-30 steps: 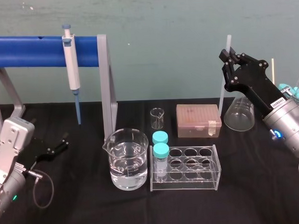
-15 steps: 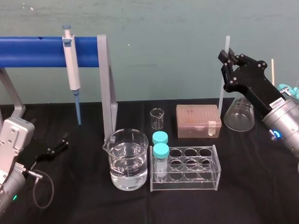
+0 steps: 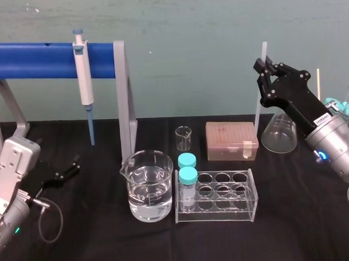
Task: Pick up the stirring rod with one hand, then place it down.
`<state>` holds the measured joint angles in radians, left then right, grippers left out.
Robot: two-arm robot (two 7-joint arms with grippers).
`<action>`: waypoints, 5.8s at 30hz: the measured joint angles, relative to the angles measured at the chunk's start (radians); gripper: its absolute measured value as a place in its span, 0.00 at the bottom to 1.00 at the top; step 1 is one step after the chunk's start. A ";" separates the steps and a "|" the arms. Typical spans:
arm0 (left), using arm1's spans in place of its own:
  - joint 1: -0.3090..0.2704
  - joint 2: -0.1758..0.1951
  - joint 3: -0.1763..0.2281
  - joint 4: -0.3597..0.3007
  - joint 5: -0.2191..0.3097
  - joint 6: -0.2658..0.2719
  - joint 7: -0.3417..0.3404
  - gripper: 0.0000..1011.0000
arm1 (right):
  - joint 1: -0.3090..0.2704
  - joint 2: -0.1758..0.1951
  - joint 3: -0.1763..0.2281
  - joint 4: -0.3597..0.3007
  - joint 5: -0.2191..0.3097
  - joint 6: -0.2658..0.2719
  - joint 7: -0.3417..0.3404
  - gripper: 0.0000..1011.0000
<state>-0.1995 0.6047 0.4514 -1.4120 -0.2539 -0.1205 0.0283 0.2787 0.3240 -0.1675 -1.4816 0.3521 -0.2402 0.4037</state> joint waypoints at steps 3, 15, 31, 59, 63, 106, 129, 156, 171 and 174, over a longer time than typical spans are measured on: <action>0.000 0.000 0.000 0.000 0.000 0.000 0.000 0.99 | 0.002 0.002 -0.002 0.003 0.010 0.006 0.013 0.07; 0.000 0.000 0.000 0.000 0.000 0.000 0.000 0.99 | 0.019 0.046 -0.051 0.060 0.202 0.020 0.257 0.07; 0.000 0.000 0.000 0.000 0.000 0.000 0.000 0.99 | 0.043 0.048 -0.134 0.167 0.206 -0.011 0.283 0.07; 0.000 0.000 0.000 0.000 0.000 0.000 0.000 0.99 | 0.050 0.015 -0.178 0.267 0.161 -0.060 0.223 0.07; 0.000 0.000 0.000 0.000 0.000 0.000 0.000 0.99 | 0.042 0.011 -0.176 0.268 0.158 -0.059 0.215 0.07; 0.000 0.000 0.000 0.000 0.000 0.000 0.000 0.99 | 0.022 0.008 -0.178 0.260 0.133 -0.039 0.191 0.55; 0.000 0.000 0.000 0.000 0.000 0.000 0.000 0.99 | 0.013 0.012 -0.150 0.228 0.127 -0.055 0.160 0.99; 0.000 0.000 0.000 0.000 0.000 0.000 0.000 0.99 | -0.123 -0.021 -0.017 0.154 -0.109 0.068 -0.277 0.99; 0.000 0.000 0.000 0.000 0.000 0.000 0.000 0.99 | -0.122 -0.018 -0.019 0.150 -0.106 0.060 -0.276 0.99; 0.000 0.000 0.000 0.000 0.000 0.000 0.000 0.99 | -0.122 -0.018 -0.019 0.149 -0.105 0.059 -0.275 0.99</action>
<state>-0.1995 0.6047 0.4514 -1.4120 -0.2539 -0.1205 0.0283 0.1568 0.3061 -0.1865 -1.3322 0.2468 -0.1810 0.1283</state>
